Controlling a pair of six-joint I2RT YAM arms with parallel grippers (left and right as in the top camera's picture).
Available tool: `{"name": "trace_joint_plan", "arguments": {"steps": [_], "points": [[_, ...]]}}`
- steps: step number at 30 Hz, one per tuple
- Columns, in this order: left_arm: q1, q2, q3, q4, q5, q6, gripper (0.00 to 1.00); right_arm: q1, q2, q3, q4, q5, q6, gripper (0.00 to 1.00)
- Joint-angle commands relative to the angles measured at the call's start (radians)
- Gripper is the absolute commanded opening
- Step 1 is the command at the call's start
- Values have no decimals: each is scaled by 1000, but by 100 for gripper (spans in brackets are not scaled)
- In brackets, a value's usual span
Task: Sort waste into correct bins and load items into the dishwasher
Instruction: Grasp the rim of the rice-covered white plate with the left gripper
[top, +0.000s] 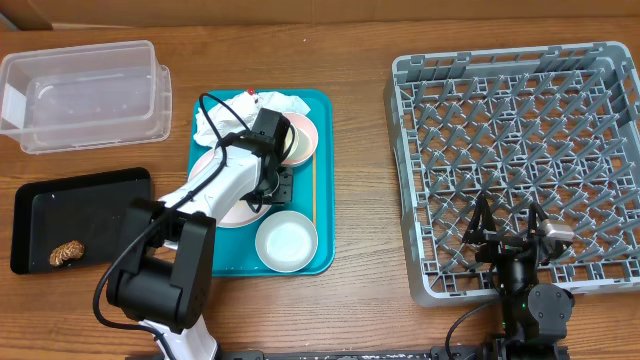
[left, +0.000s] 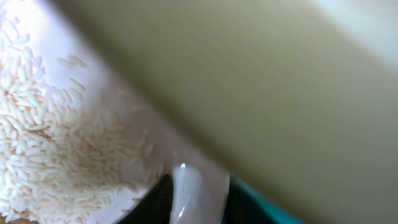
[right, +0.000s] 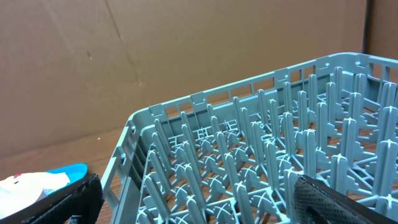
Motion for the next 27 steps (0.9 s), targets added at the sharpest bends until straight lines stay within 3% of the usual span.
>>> {"name": "trace_joint_plan", "arguments": {"steps": [1, 6, 9, 11, 27], "points": [[-22, 5, 12, -17, -11, 18, 20, -2, -10, -11, 6, -2, -4, 100], [-36, 5, 45, -36, -14, 15, 17, -2, -10, -11, 6, -2, -4, 100], [-36, 5, 58, -44, -14, 14, 6, -2, -10, -11, 7, -2, -4, 100], [-36, 5, 63, -45, -17, 13, 4, -2, -10, -11, 7, -2, -4, 100], [-39, 5, 116, -124, -82, 5, 4, -2, -10, -11, 7, -2, -4, 100]]}}
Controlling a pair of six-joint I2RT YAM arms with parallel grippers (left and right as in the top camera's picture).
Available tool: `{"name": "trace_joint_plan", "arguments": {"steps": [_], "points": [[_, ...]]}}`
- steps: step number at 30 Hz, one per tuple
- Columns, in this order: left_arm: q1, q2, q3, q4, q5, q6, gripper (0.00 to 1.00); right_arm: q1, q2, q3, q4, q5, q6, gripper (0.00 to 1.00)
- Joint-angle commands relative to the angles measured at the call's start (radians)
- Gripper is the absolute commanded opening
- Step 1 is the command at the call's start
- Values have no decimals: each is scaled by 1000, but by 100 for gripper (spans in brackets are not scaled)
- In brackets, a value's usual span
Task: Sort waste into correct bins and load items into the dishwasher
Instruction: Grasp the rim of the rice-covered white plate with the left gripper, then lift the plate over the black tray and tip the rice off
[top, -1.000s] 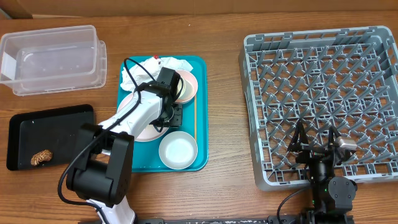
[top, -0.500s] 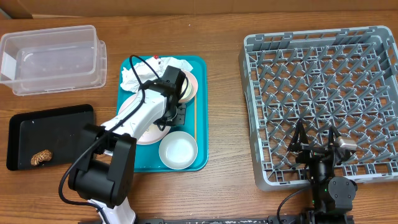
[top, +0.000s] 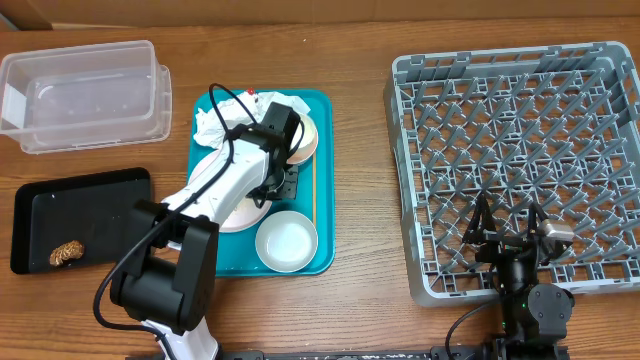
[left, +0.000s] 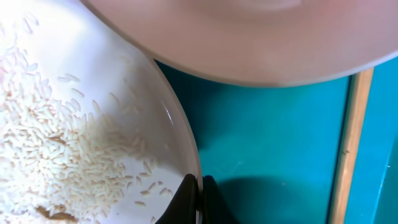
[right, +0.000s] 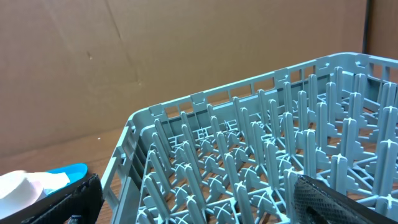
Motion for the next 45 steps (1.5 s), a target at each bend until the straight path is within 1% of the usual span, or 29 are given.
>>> {"name": "trace_joint_plan", "arguments": {"steps": [1, 4, 8, 13, 16, 23, 26, 29, 37, 41, 45], "points": [[-6, 5, 32, -20, -24, -9, 4, -2, -10, -11, 7, -2, -4, 100], [-12, 5, 33, -32, -25, -35, 4, -2, -10, -11, 7, -2, -4, 100], [-24, 5, 33, -40, -29, -42, 4, -2, -10, -11, 7, -2, -4, 100], [-34, 3, 47, -88, -112, -83, 4, -2, -10, -11, 7, -2, -4, 100], [-33, 3, 73, -125, -134, -83, 4, -2, -10, -11, 7, -2, -4, 100], [-34, 3, 164, -203, -168, -84, 4, -2, -10, -11, 7, -2, -4, 100], [-34, 3, 216, -252, -198, -117, 4, -2, -10, -11, 7, -2, -4, 100], [-38, 3, 249, -278, -215, -121, 4, -2, -10, -11, 7, -2, -4, 100], [-34, 3, 349, -391, -325, -143, 4, -2, -10, -11, 7, -2, -4, 100], [-6, 3, 418, -444, -335, -143, 4, -2, -10, -11, 7, -2, -4, 100], [59, 3, 520, -506, -333, -143, 4, -2, -10, -11, 7, -2, -4, 100]]}}
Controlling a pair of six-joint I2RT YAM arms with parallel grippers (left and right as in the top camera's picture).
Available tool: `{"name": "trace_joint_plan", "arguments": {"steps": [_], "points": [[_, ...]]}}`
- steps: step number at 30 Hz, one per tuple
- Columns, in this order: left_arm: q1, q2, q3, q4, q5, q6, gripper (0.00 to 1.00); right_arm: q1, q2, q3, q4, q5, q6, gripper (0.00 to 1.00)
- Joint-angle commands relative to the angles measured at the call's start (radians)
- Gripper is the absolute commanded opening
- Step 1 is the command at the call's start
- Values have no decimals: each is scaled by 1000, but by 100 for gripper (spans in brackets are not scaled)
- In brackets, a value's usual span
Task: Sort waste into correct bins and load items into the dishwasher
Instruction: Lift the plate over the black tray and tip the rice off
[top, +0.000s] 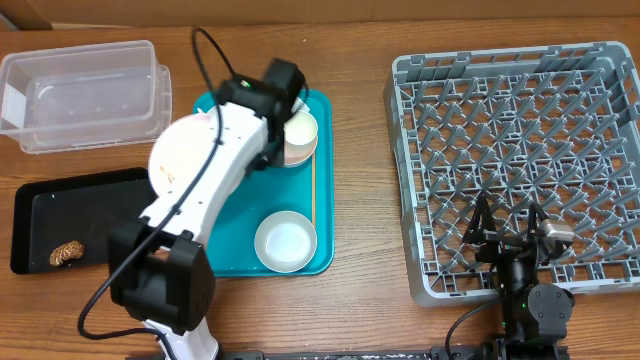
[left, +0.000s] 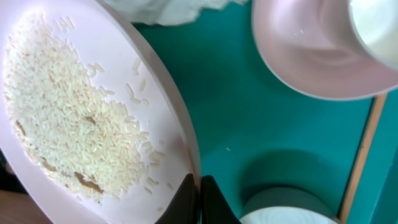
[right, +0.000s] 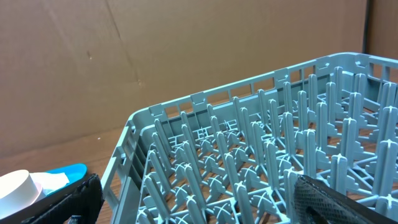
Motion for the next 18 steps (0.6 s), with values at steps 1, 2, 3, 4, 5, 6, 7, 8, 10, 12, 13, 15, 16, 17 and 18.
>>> {"name": "trace_joint_plan", "arguments": {"steps": [1, 2, 3, 4, 5, 6, 7, 8, 10, 12, 13, 15, 16, 17, 18], "points": [[77, 3, 113, -37, -50, -15, 4, -2, -10, -11, 7, -2, -4, 100], [99, 3, 131, -43, -47, -15, 4, -2, -10, -11, 7, -2, -4, 100], [122, 3, 146, -45, -41, -15, 4, -2, -10, -11, 8, -2, -4, 100], [153, 3, 159, -44, -22, -15, 4, -2, -10, -11, 7, -2, -4, 100], [185, 3, 167, -41, 3, -14, 4, -2, -10, -11, 7, -2, -4, 100], [212, 3, 169, -36, 26, -13, 4, -2, -10, -11, 8, -2, -4, 100], [246, 3, 169, -31, 51, -13, 4, -2, -10, -11, 7, -2, -4, 100], [284, 3, 169, -26, 82, -13, 4, -2, -10, -11, 7, -2, -4, 100], [355, 3, 169, -19, 139, -13, 4, -2, -10, -11, 7, -2, -4, 100], [444, 3, 169, -4, 236, 14, 4, -2, -10, -11, 7, -2, -4, 100], [472, 3, 169, 1, 269, 26, 4, -2, -10, -11, 7, -2, -4, 100], [555, 3, 169, 11, 378, 47, 4, -2, -10, -11, 7, -2, -4, 100], [602, 3, 169, 17, 445, 68, 4, -2, -10, -11, 7, -2, -4, 100], [620, 3, 169, 20, 471, 78, 4, -2, -10, -11, 7, -2, -4, 100], [658, 3, 169, 24, 517, 99, 4, -2, -10, -11, 7, -2, -4, 100]]}}
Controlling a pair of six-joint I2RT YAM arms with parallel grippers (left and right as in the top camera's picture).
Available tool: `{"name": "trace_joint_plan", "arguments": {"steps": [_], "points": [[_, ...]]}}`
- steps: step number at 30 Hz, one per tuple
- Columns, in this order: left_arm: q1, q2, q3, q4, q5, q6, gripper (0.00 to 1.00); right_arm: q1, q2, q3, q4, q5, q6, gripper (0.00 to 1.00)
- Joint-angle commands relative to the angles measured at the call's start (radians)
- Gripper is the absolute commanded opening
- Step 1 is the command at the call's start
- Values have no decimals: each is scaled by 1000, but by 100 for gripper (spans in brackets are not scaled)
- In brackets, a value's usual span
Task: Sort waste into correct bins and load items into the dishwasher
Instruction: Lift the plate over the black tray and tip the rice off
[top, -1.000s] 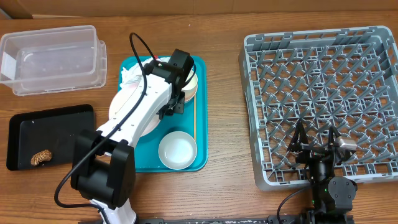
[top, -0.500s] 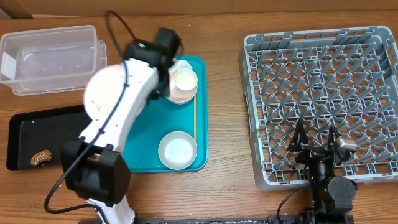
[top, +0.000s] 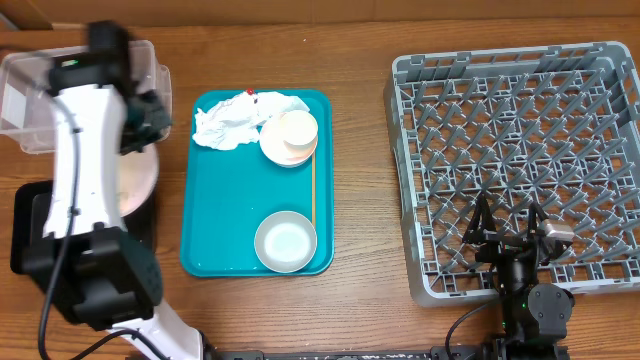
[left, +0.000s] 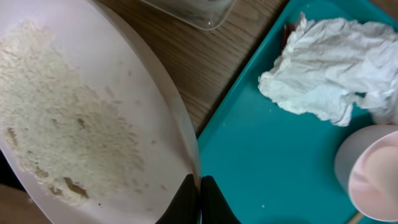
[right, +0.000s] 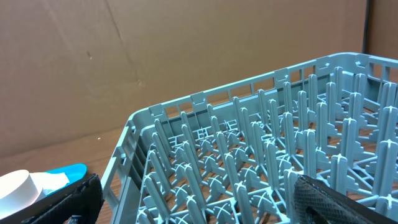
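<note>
A pale pink plate (left: 74, 118) with a layer of rice hangs tilted, its rim pinched by my shut left gripper (left: 199, 186). In the overhead view the plate (top: 140, 182) is off the teal tray (top: 225, 235), over the table beside the black tray (top: 30, 225), and my left gripper (top: 148, 140) is just below the clear bin (top: 80, 90). My right gripper (right: 199, 208) stands open and empty over the grey dish rack (right: 249, 149), at its near edge (top: 510, 243).
On the teal tray lie a crumpled white napkin (top: 232, 122), a pink bowl with a cup in it (top: 290, 138), a white bowl (top: 285, 241) and a wooden chopstick (top: 313, 190). The dish rack (top: 520, 150) fills the right side.
My left gripper has carried the rice plate from above the teal tray's upper left to the left of the tray, between the clear bin and the black tray. The right arm is unchanged.
First my left gripper was down at the rim of the rice plate on the teal tray. Then it was shut on that rim. Later the plate hung tilted above the tray, and now it is off the tray to the left.
</note>
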Motion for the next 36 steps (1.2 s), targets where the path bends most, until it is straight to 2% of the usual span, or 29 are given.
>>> {"name": "trace_joint_plan", "arguments": {"steps": [1, 7, 16, 20, 26, 34, 36], "points": [[103, 3, 25, 10, 225, 79, 4, -2, -10, -11, 7, -2, -4, 100], [261, 3, 23, 47, 381, 158, 4, -2, -10, -11, 7, -2, -4, 100], [438, 3, 14, 54, 643, 163, 4, -2, -10, -11, 7, -2, -4, 100], [539, 3, 14, 39, 807, 175, 4, -2, -10, -11, 7, -2, -4, 100], [652, 3, 14, 24, 948, 182, 4, -2, -10, -11, 7, -2, -4, 100], [729, 3, 14, 0, 1146, 227, 4, -2, -10, -11, 7, -2, -4, 100], [732, 3, 14, -15, 1153, 227, 4, -2, -10, -11, 7, -2, -4, 100]]}}
